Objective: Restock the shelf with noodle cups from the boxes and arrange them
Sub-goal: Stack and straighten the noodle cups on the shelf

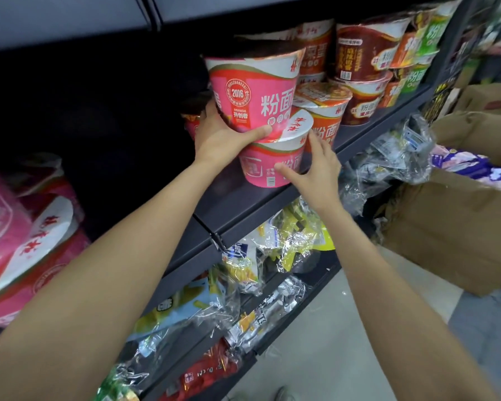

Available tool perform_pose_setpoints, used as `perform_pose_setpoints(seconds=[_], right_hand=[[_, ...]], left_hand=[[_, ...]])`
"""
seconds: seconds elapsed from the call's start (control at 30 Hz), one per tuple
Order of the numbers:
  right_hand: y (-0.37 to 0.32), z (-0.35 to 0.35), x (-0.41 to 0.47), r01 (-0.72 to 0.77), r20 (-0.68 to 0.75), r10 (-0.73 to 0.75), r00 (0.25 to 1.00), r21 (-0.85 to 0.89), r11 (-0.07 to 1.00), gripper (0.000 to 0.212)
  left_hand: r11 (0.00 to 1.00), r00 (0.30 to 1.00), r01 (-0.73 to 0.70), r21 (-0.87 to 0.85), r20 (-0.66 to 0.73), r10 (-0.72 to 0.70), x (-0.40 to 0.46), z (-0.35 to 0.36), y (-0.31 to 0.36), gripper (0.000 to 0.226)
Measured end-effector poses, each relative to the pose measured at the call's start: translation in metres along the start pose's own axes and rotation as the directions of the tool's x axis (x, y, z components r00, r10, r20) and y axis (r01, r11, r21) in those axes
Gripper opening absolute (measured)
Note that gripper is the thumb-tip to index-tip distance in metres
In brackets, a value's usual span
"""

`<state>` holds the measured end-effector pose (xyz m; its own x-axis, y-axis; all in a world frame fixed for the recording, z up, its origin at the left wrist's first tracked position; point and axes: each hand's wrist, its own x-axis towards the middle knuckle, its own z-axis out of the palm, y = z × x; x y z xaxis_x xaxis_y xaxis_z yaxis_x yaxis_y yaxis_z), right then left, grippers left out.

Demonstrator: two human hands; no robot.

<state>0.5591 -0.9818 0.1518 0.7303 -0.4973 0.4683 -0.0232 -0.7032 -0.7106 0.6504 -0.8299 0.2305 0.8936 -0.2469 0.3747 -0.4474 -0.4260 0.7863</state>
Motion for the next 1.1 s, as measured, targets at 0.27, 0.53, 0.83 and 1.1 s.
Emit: perform_pose_setpoints(seconds=[0.27,0.53,0.83,1.1], right_hand=[[-0.027,0.036,0.000,-0.096,-0.123,0.129,0.984,0.246,0.965,0.099],[-0.024,0.034,0.000,-0.062,-0.138,0.097,0.986,0.239,0.969,0.098],[-0.022,0.025,0.003,-0.068,-0.074,0.090,0.993,0.257,0.964,0.107],[-0.023,0.025,0.003,-0.095,-0.041,0.109,0.993,0.258,0.961,0.108]], left_hand=[[0.998,1.000,0.009,0.055,-0.021,-0.008,0.007,0.013,0.006,0.114],[0.999,1.000,0.026,0.028,0.007,-0.026,0.011,0.016,0.005,0.119],[0.999,0.999,0.032,0.037,0.011,-0.033,0.013,0.016,0.002,0.119],[0.999,1.000,0.007,0.046,0.023,-0.008,0.015,0.015,0.001,0.118]])
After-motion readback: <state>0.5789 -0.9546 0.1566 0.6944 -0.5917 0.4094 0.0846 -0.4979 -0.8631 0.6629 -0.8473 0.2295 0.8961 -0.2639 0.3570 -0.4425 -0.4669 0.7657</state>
